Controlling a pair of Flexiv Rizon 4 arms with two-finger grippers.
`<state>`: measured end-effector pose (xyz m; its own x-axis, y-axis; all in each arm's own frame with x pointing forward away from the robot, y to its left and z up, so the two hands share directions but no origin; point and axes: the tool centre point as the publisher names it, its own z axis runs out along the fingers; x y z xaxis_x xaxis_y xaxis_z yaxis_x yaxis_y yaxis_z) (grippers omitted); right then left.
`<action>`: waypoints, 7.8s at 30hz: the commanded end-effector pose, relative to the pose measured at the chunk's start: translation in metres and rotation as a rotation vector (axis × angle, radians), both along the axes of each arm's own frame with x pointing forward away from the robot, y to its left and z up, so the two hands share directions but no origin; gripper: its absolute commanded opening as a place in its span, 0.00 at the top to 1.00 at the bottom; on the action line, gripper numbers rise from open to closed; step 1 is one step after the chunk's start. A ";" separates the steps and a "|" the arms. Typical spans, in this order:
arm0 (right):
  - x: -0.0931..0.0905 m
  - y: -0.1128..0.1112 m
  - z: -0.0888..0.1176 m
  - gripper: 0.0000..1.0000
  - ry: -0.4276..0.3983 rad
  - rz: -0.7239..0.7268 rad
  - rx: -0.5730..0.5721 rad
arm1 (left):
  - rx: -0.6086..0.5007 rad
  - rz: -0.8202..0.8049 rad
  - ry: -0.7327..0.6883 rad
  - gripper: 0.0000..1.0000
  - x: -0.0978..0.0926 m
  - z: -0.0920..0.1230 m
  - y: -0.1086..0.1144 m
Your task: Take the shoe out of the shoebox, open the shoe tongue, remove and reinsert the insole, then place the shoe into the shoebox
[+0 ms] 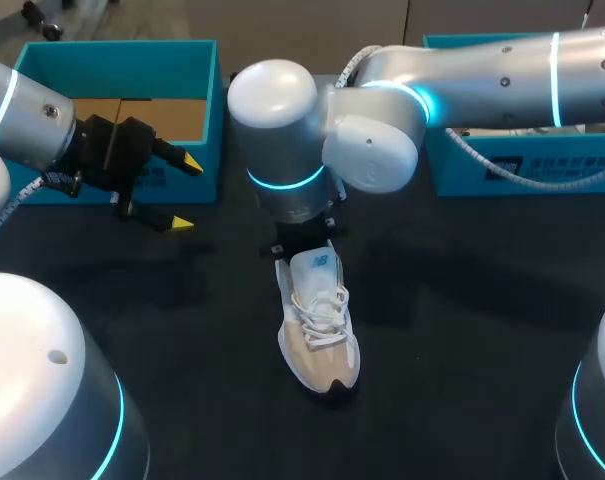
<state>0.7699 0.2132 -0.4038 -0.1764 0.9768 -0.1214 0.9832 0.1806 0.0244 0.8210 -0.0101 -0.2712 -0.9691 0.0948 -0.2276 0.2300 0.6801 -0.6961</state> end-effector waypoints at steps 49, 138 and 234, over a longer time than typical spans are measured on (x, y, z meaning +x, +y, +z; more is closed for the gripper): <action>-0.036 -0.009 0.056 0.51 0.450 -0.026 0.039 | 0.003 0.001 -0.001 0.00 -0.001 0.001 0.000; -0.039 -0.008 0.083 0.82 0.355 -0.076 0.004 | 0.003 0.001 -0.001 0.00 -0.001 0.001 0.000; 0.089 0.010 0.046 0.00 -0.013 1.436 -0.041 | 0.003 0.001 -0.001 0.00 -0.001 0.001 0.000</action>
<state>0.8539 0.2170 -0.3488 -0.9854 -0.0441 -0.1645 -0.0459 0.9989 0.0076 0.8210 -0.0102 -0.2712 -0.9691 0.0947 -0.2278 0.2301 0.6800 -0.6962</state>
